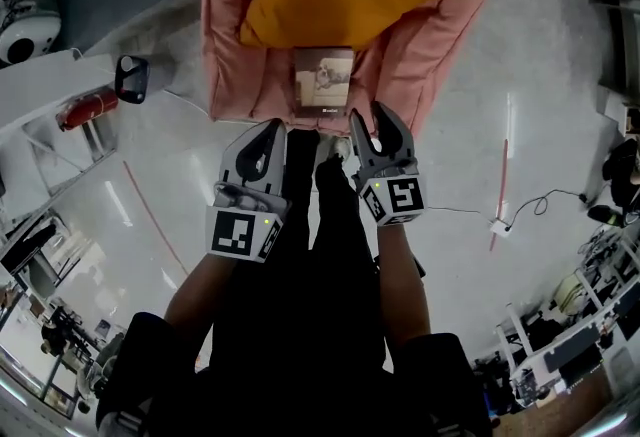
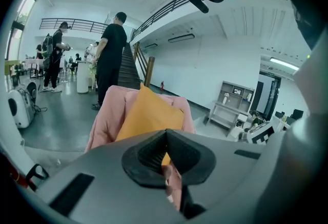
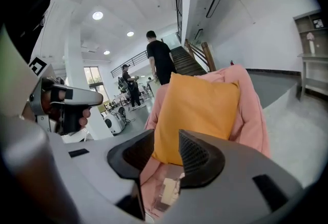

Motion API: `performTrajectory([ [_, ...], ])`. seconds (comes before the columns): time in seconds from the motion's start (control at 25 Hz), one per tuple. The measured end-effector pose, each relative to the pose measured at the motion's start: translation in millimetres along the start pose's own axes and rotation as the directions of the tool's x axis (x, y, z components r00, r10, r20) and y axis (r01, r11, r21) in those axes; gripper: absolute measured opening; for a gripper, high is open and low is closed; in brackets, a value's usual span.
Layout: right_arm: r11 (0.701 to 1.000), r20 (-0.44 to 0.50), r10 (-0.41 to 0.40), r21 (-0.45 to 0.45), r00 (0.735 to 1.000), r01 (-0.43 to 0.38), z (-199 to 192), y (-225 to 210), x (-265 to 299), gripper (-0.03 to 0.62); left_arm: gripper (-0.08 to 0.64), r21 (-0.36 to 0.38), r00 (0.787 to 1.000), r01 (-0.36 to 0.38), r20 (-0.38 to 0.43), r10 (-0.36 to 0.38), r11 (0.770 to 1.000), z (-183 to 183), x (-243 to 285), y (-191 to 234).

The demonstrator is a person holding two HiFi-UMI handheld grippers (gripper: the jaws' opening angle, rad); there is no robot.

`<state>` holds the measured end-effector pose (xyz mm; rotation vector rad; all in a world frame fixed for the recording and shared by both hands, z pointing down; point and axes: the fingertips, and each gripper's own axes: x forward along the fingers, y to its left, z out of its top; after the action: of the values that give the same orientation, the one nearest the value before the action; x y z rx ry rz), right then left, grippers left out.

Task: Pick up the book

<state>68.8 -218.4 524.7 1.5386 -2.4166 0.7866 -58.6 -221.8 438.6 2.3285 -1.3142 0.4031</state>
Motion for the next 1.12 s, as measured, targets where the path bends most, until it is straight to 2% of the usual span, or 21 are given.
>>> performTrajectory([
  [0.32,0.998,-0.101,-0.009,0.064,0.995,0.015,-76.7,-39.4,61.4,0.165,0.008,-0.069,0.999,0.031,-0.025,-0.033,0.997,-42.7,46.4,10.3],
  [0.52,0.996,-0.169,-0.002,0.091,0.986,0.018,-125.0,-56.2,90.0,0.202,0.008,-0.08,0.997,0.067,-0.024,-0.069,0.995,-64.6,67.8,13.1],
  [0.92,0.989,-0.262,0.016,0.144,0.965,0.023,-203.0,-86.7,129.8,0.254,0.008,-0.13,0.998,0.047,-0.031,-0.052,0.99,-105.5,95.3,33.8],
  [1.12,0.986,-0.341,0.062,0.166,0.938,-0.005,-244.6,-90.9,145.7,0.26,0.008,-0.147,0.998,0.02,-0.059,-0.029,0.989,-122.4,100.7,42.2],
])
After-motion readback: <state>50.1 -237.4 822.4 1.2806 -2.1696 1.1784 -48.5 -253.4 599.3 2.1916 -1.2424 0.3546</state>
